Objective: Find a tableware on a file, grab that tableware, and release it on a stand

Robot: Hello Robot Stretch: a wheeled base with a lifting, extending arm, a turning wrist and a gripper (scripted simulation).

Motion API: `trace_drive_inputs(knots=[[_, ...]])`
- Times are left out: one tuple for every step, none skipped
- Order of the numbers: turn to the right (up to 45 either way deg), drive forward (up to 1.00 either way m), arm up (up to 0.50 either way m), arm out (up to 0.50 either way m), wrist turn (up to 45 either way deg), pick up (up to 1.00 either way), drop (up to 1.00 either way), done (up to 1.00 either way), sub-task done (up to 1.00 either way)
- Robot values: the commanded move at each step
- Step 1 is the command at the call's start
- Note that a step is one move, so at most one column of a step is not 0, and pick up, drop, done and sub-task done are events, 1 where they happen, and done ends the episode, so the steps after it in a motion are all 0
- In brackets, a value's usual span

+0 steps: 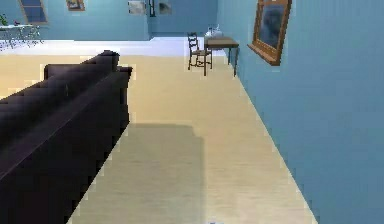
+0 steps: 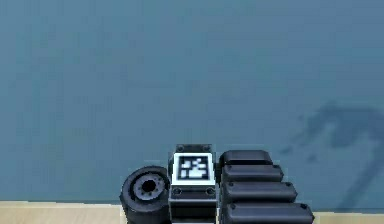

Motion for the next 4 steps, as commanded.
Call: trace_drive_inputs(knots=[[-3.0,0.00,0.00,0.00,0.0,0.00,0.00,0.00,0.00],[0.0,1.00,0.00,0.00,0.0,0.00,0.00,0.00,0.00],[0.0,1.00,0.00,0.00,0.0,0.00,0.00,0.00,0.00],[0.0,0.75,0.00,0.00,0.0,0.00,0.00,0.00,0.00]])
